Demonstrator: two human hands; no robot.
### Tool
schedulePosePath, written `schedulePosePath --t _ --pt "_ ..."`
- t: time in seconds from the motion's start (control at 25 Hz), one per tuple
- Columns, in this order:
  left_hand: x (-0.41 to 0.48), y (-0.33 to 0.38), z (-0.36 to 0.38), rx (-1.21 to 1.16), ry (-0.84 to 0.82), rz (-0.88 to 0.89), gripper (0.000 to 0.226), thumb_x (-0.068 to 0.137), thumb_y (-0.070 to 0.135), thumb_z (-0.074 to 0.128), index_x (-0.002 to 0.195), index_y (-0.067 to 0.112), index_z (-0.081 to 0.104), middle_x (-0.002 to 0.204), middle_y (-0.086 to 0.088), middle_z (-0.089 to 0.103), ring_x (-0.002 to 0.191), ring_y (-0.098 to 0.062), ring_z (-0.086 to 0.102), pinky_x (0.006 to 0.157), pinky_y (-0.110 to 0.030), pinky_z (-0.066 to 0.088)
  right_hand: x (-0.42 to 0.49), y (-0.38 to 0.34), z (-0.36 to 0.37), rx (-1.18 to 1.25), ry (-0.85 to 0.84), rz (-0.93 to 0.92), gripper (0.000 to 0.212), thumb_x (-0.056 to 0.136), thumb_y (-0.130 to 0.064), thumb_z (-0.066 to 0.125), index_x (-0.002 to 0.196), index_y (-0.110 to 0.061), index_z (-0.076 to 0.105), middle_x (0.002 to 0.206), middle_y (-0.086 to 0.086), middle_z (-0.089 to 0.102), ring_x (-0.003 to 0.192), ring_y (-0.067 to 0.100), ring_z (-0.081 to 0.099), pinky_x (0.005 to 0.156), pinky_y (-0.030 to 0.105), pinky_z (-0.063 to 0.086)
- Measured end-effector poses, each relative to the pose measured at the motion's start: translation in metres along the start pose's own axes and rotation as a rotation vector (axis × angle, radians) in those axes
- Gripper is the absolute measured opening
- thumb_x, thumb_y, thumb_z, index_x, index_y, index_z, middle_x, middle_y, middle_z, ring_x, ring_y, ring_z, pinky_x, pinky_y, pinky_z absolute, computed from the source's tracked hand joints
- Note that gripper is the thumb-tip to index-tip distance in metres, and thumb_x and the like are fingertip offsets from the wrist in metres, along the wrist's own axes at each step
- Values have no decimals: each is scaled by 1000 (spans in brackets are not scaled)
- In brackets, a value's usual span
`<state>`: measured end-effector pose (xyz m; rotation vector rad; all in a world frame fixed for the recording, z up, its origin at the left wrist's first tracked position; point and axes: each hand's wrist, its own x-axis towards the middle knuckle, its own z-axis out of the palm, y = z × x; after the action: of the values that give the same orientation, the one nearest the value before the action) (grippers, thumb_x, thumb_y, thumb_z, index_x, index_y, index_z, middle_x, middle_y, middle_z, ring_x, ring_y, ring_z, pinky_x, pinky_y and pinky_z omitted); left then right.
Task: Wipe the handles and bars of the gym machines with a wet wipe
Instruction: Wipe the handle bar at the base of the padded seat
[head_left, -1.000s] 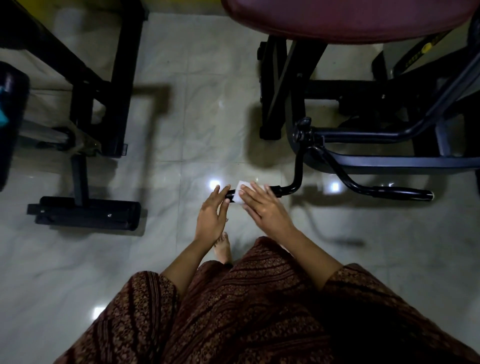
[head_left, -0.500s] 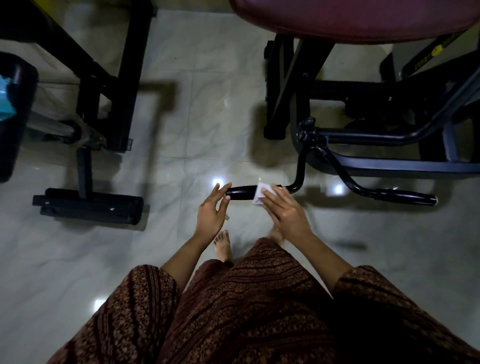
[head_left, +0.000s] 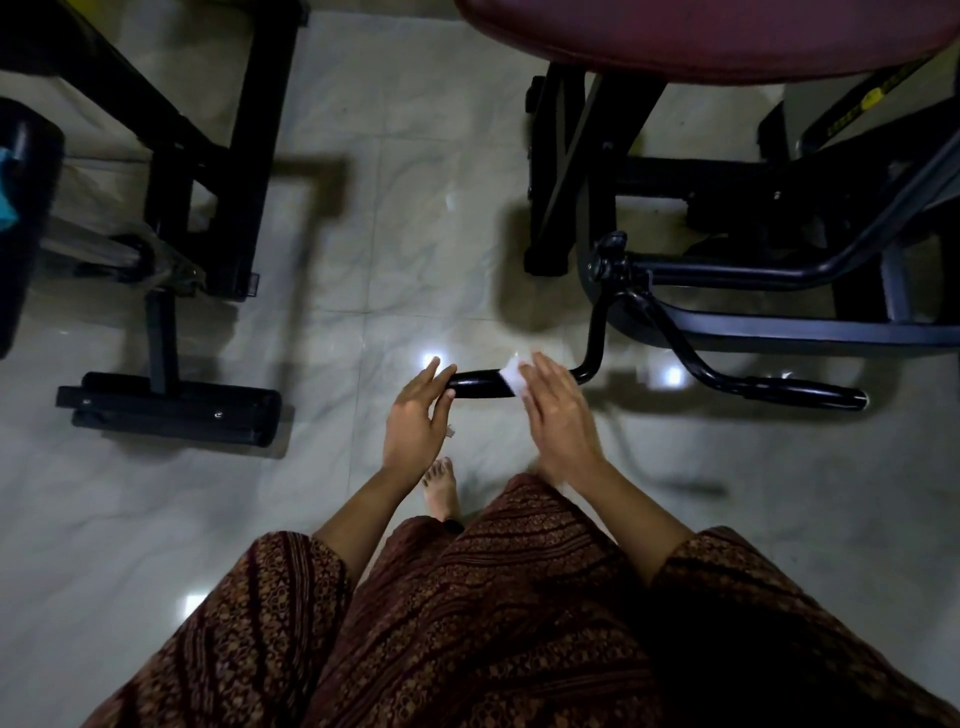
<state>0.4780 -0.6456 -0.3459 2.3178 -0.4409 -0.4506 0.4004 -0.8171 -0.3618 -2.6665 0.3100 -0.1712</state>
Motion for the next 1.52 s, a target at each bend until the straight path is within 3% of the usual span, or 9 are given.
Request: schedulePosePath --t 0.12,0.32,0.48,0.68,0.96,1.12,1.24,1.4,1.52 --pt "-1 -2 2 -24 26 -5 39 90 27 47 122 9 59 127 -12 58 119 -28 54 97 -26 34 -3 -5 0 35 25 207 34 94 -13 42 122 0 56 130 20 54 125 34 47 108 41 23" --pt "-1 -1 2 -85 68 -27 32 88 17 58 118 5 62 117 -12 64 110 -27 59 92 -25 40 7 -34 17 50 -28 -253 51 72 14 67 120 0 59 124 17 60 117 35 55 101 52 31" --pt "0 -5 -3 -91 37 -25 37 87 26 53 119 8 62 117 -10 65 110 -25 59 91 -24 40 5 -8 7 -46 44 -152 41 86 1 51 126 -4 55 128 13 58 119 35 54 94 58 44" --pt "-3 -5 -4 -111 52 -85 34 90 17 59 122 6 58 120 -12 63 112 -27 58 92 -20 36 13 -48 29 -50 20 -355 63 60 16 75 119 -2 61 122 14 62 112 37 58 95 54 42" --pt "1 -4 -4 -66 32 -11 37 88 19 59 123 6 58 120 -11 63 112 -27 58 94 -25 38 -16 40 -9 -228 28 -412 60 75 10 42 132 -7 38 130 14 55 122 39 49 111 43 23" --pt "6 -2 -4 -74 29 31 36 87 21 54 116 4 62 115 -13 65 108 -28 60 93 -27 41 -2 -5 14 -171 -1 -473 61 69 13 52 128 -4 48 129 15 57 118 43 51 105 53 30" --pt "5 -3 -3 -84 34 23 33 87 18 53 116 3 63 112 -14 66 105 -29 61 91 -29 42 4 -20 23 -132 -21 -553 43 82 6 42 122 0 57 129 13 57 120 40 51 106 50 33" --pt "7 -4 -1 -87 50 14 30 89 17 57 116 5 63 112 -11 67 106 -26 60 91 -25 41 -13 32 6 -197 -21 -591 58 79 10 36 135 1 40 143 13 42 139 29 24 114 43 18" --pt "7 -3 0 -71 68 15 27 90 14 58 115 5 64 112 -11 67 106 -26 60 90 -22 39 -14 49 -7 -186 71 -392 50 85 1 48 133 -7 40 133 19 51 125 35 47 110 43 26"
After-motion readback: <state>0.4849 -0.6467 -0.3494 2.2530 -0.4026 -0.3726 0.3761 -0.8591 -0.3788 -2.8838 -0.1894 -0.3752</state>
